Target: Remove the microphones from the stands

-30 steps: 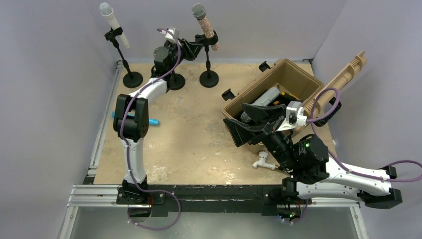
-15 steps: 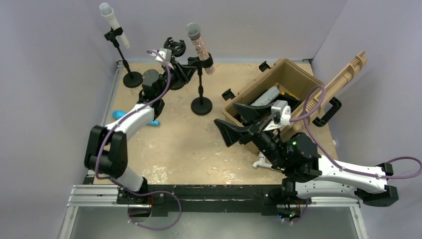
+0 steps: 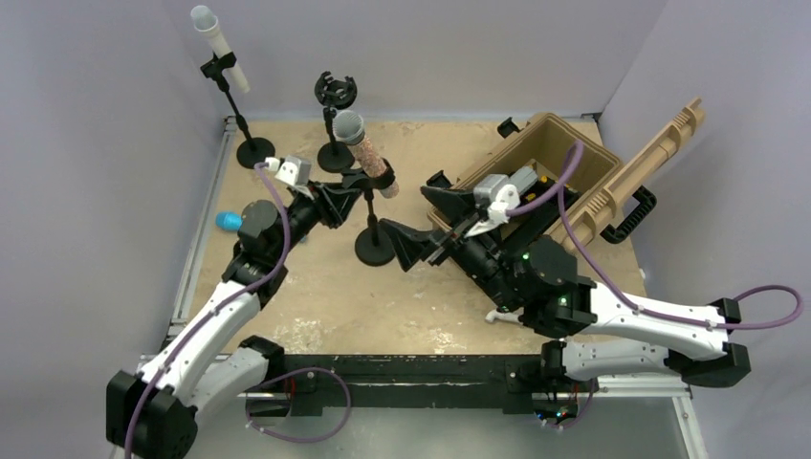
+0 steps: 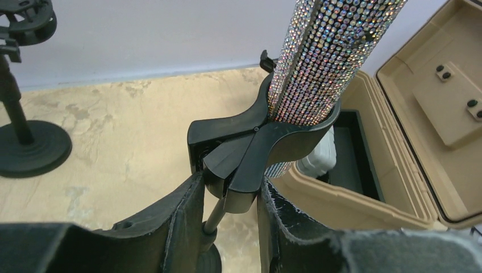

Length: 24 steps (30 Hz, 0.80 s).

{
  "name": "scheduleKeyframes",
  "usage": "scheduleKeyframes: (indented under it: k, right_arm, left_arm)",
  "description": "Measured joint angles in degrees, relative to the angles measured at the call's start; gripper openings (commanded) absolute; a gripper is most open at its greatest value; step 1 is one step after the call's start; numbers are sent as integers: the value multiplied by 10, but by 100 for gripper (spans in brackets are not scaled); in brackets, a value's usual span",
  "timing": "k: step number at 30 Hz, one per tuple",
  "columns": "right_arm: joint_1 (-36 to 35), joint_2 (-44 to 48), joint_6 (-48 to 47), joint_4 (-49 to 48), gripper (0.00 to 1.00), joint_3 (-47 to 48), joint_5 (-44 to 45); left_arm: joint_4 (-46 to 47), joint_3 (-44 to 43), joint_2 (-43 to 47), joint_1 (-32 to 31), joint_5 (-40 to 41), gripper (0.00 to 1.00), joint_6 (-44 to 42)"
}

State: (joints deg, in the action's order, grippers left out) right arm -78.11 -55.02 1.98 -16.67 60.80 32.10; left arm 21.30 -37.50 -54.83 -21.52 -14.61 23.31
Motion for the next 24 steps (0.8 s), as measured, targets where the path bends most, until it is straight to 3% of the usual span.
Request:
scheduleKeyframes:
  k: [6,13,15,18,24]
  right_arm:
    - [0,-93,14,69,92,87,8]
    - [0,-191,32,153,92,185,32]
    - [0,-213,37,176,92,208,43]
    - [0,-239,45,203,91,238,60]
    - [0,-281,52,244,91,291,107]
  left_arm:
    - [-74,34,106,-1,-1,0,-5]
    - [-117,46,159,-2,0,0,-5]
    - [-126,46,165,-2,-2,7,-4]
    - [-137,46,175,-3,-1,27,-4]
    - [-170,45,195,-3,1,57,2]
